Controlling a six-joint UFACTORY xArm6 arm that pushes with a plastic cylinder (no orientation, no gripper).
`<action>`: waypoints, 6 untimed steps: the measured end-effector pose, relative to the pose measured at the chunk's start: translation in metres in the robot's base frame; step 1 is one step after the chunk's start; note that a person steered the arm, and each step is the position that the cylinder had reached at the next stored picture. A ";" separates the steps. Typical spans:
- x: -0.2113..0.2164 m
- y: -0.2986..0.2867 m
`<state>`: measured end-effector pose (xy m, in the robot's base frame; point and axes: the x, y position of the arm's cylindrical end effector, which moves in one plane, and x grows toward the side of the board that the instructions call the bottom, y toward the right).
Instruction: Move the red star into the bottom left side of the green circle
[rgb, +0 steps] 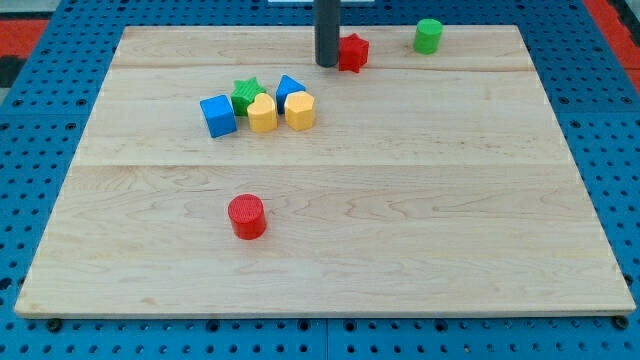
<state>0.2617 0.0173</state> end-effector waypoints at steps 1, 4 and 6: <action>-0.012 0.013; -0.033 0.065; -0.033 0.070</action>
